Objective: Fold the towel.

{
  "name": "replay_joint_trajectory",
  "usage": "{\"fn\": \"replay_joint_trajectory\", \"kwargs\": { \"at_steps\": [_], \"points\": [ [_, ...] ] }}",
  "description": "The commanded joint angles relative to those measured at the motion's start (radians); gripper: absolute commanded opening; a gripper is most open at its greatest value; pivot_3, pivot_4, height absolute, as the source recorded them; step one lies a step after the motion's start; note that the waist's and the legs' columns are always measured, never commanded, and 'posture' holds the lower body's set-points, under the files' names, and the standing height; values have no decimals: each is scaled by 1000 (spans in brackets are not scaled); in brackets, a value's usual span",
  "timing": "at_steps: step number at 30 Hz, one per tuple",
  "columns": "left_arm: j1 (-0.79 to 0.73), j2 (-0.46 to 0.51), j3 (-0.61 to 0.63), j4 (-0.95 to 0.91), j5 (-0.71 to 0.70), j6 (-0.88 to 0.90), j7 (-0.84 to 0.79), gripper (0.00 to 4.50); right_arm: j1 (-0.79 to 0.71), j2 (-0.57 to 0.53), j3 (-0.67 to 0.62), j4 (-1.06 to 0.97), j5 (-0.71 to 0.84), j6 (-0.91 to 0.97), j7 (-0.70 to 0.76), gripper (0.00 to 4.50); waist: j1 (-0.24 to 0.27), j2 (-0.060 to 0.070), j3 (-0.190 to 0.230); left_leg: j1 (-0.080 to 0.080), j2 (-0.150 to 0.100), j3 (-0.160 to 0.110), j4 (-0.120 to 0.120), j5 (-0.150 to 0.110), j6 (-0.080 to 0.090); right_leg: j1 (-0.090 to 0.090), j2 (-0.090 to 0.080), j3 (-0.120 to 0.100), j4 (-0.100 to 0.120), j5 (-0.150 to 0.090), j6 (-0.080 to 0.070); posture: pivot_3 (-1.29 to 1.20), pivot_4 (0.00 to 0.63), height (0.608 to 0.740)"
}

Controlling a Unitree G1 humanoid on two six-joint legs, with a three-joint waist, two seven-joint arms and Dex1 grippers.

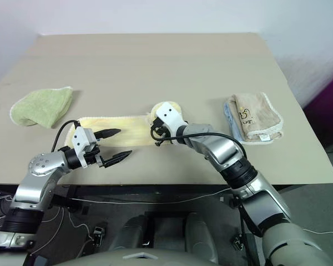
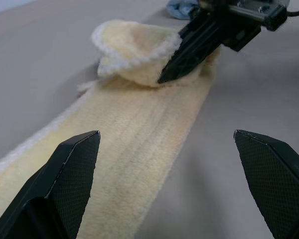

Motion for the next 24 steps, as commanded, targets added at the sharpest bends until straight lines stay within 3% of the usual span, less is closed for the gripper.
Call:
{"fn": "replay_joint_trajectory", "kwargs": {
  "at_steps": [1,7,10,18,24],
  "points": [
    [4,2,22,-49,-9,1,13,4500,-21,26,5,-5,-56,-29,53,46,0,0,0,0,0,0,0,0,0,0,0,0,0,0,0,0,150,740],
    [-5,0,16,-40,-7,0,17,4500,-7,59,-14,11,-118,-35,100,46,-1,0,0,0,0,0,0,0,0,0,0,0,0,0,0,0,150,740],
    [-9,-2,13,-39,-7,0,18,4500,0,70,-34,15,-133,-40,117,683,-1,0,0,0,0,0,0,0,0,0,0,0,0,0,0,0,150,740],
    [2,-18,60,-59,-69,34,39,4500,56,87,-142,-144,-75,-3,154,3322,0,0,0,0,0,0,0,0,0,0,0,0,0,0,0,0,150,740],
    [47,-41,193,-118,-196,135,129,4500,84,79,-339,-281,72,80,171,3322,0,0,0,0,0,0,-1,0,0,0,0,0,0,0,0,0,150,740]
  ]
}}
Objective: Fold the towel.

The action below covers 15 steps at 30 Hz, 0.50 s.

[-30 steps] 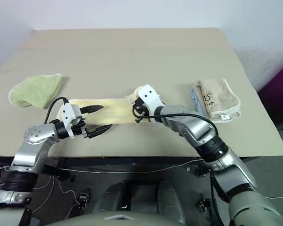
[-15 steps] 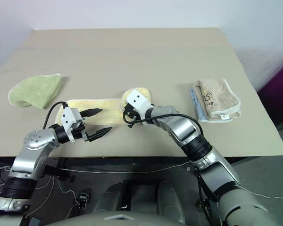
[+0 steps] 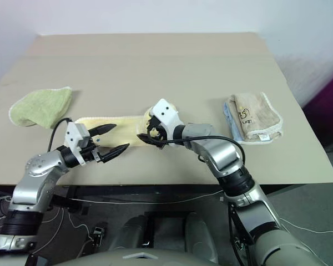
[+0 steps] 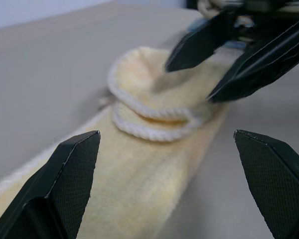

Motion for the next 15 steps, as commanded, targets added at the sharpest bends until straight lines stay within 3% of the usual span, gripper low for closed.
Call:
{"fn": "replay_joint_trajectory", "kwargs": {
  "at_steps": [1,3,11,15],
  "points": [
    [14,-16,99,-53,-84,56,71,4500,-22,9,-124,-43,82,16,9,3145,1,0,0,0,0,0,0,0,0,0,0,0,0,0,0,0,150,740],
    [22,-42,136,-60,-121,104,129,4500,-38,9,-121,36,48,-34,16,2710,1,0,0,0,0,0,0,0,0,1,0,0,0,0,0,0,150,740],
    [101,-127,198,-153,-192,226,306,4500,-91,96,-10,505,-136,-390,98,32,-2,0,0,0,0,0,0,0,0,0,0,0,0,0,0,0,150,740],
    [154,-186,254,-215,-252,262,404,4500,-111,141,29,731,-222,-531,119,32,-2,0,0,0,0,1,0,0,0,0,0,0,0,0,0,0,150,740]
  ]
}}
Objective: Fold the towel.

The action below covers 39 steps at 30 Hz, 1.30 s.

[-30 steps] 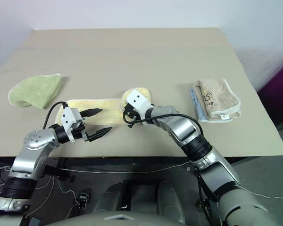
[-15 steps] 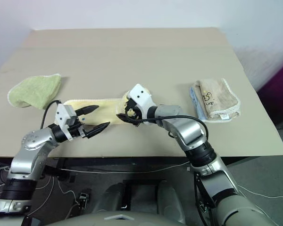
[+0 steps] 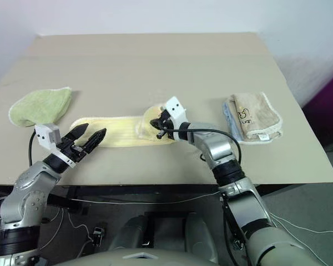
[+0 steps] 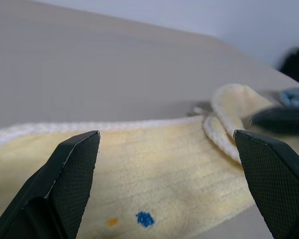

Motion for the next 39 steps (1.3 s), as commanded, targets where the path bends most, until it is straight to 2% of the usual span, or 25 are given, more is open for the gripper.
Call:
{"fn": "replay_joint_trajectory", "kwargs": {
  "at_steps": [1,4,7,12,16,19,22,32,39],
  "points": [
    [37,-24,61,-84,-49,24,78,4500,-28,27,29,131,-73,-129,26,32,0,0,0,0,0,0,0,0,0,0,0,0,0,0,0,0,150,740],
    [85,-41,62,-130,-49,34,116,4500,-16,41,40,189,-109,-187,47,32,-1,-1,-1,2,0,0,0,0,0,2,1,0,0,0,0,0,150,740],
    [118,-69,78,-175,-77,46,168,4500,1,41,32,146,-111,-215,78,32,0,-1,-1,3,0,0,0,0,0,3,1,0,0,0,0,0,150,740],
    [163,-126,123,-233,-135,72,291,4500,22,1,-12,-93,-46,-200,166,32,1,-1,-1,2,0,0,0,0,0,2,1,0,0,0,0,0,150,740],
    [199,-189,174,-274,-233,108,435,4500,3,-54,-81,-270,38,-117,215,32,3,-1,0,1,0,-1,0,0,0,2,0,0,-1,0,0,0,150,740],
    [203,-218,200,-280,-311,126,515,4500,-13,-71,-101,-309,56,-88,217,32,6,-1,-1,1,0,-1,0,0,0,3,0,0,-1,0,0,0,150,740],
    [201,-263,229,-278,-447,130,605,4500,-37,-73,-112,-302,51,-95,208,32,7,-1,-1,1,0,-1,0,0,0,3,0,0,-2,0,0,0,150,740],
    [83,-233,173,-178,-708,226,799,4500,-22,-56,-106,-308,42,-105,186,32,10,-1,0,1,0,-1,0,0,0,3,0,-1,-2,0,0,0,150,740],
    [14,-251,142,-80,-728,224,846,4500,6,-62,-116,-349,47,-95,157,32,23,-1,-1,1,-1,-1,1,0,-1,3,0,-1,-1,0,0,0,150,740]
  ]
}}
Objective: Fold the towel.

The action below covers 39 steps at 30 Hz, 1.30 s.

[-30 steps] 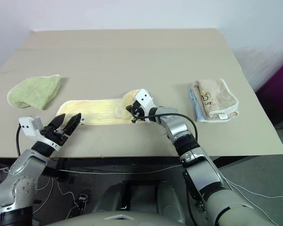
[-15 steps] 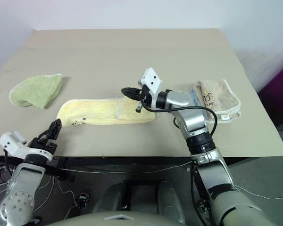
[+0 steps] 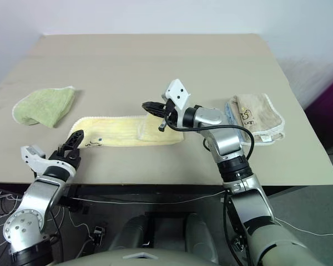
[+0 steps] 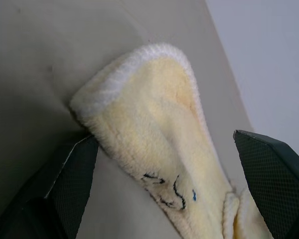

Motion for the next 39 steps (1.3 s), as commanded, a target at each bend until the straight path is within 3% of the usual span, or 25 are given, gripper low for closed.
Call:
{"fn": "replay_joint_trajectory", "kwargs": {
  "at_steps": [1,6,9,19,21,27,35,39],
  "points": [
    [-9,-10,-23,40,-3,-4,7,4500,8,-4,-20,-69,12,-6,-15,32,10,0,0,0,0,0,0,0,0,0,0,0,0,0,0,0,150,740],
    [-22,-16,-10,63,0,-36,1,4500,37,-12,-18,-101,12,4,-27,32,16,0,0,0,-1,0,0,0,0,1,0,0,0,0,0,0,150,740],
    [-32,-15,5,80,4,-62,-5,3934,53,-17,-14,-113,9,3,-31,0,16,0,0,1,-1,-1,0,0,0,1,0,-1,0,0,0,0,150,740],
    [-67,-2,16,111,9,-94,-29,510,86,-25,-8,-155,11,24,-45,0,15,0,0,0,0,-1,0,0,0,1,0,-1,0,0,0,0,150,740],
    [-74,1,20,116,10,-99,-34,60,89,-27,-8,-160,11,30,-48,0,14,0,0,0,0,-1,0,0,-1,1,0,-1,0,0,0,0,150,740],
    [-87,19,28,118,10,-99,-24,60,99,-34,-11,-176,12,45,-57,0,14,0,0,0,0,-1,0,0,-1,1,0,-1,0,0,0,0,150,740],
    [-98,265,97,71,56,-81,-187,60,109,-57,-42,-169,10,58,-86,0,11,-1,1,0,0,-1,-1,0,-1,0,0,-1,-1,0,0,0,150,740],
    [-105,389,16,37,148,-37,-326,60,113,-67,-67,-148,9,64,-116,0,14,0,1,0,0,-1,-2,0,-1,0,0,-1,-2,0,0,0,150,740]
  ]
}}
